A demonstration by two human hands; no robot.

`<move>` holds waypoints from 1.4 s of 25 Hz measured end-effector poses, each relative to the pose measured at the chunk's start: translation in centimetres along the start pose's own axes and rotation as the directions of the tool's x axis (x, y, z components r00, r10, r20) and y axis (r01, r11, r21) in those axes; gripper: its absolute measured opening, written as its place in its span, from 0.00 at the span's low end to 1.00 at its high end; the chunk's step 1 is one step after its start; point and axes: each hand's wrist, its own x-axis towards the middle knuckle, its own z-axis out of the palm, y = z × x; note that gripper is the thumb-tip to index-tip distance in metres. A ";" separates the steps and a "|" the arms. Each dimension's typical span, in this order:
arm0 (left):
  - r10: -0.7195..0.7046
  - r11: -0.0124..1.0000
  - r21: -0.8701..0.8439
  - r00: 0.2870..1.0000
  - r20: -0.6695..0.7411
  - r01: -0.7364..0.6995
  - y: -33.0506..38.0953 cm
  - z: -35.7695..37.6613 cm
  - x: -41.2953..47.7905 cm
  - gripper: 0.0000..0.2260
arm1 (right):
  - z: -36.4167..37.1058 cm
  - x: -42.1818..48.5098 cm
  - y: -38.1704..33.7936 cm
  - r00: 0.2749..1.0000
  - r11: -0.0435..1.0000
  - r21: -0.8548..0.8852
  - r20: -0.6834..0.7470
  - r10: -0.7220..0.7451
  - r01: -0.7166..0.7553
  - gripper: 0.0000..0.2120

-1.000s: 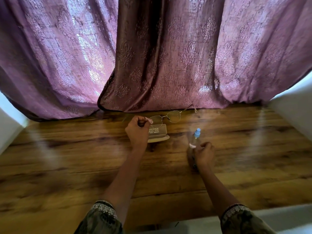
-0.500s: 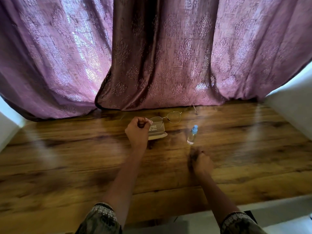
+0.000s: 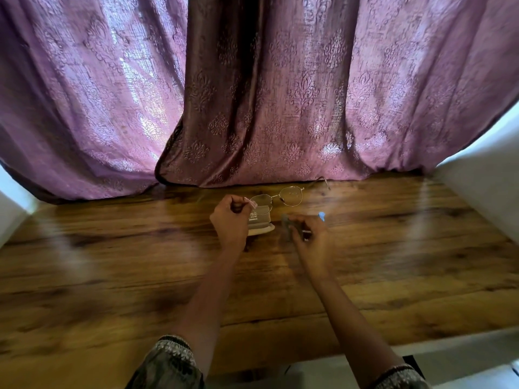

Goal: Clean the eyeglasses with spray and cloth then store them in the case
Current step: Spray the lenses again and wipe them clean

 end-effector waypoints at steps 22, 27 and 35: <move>0.144 0.990 0.013 0.989 -0.035 -0.144 1.2 0.4 -0.7 0.05 | 1.9 2.2 -4.6 0.957 0.924 -0.259 0.147 -0.250 0.281 0.07; 0.206 0.978 0.048 0.978 -0.032 -0.204 1.9 0.8 -0.6 0.03 | 2.1 3.7 -5.5 0.972 0.936 -0.261 0.050 -0.229 0.234 0.08; 0.258 0.966 0.008 0.965 -0.047 -0.258 1.4 0.8 -0.6 0.04 | 2.0 2.1 -4.6 0.963 0.900 -0.347 0.146 -0.228 0.265 0.11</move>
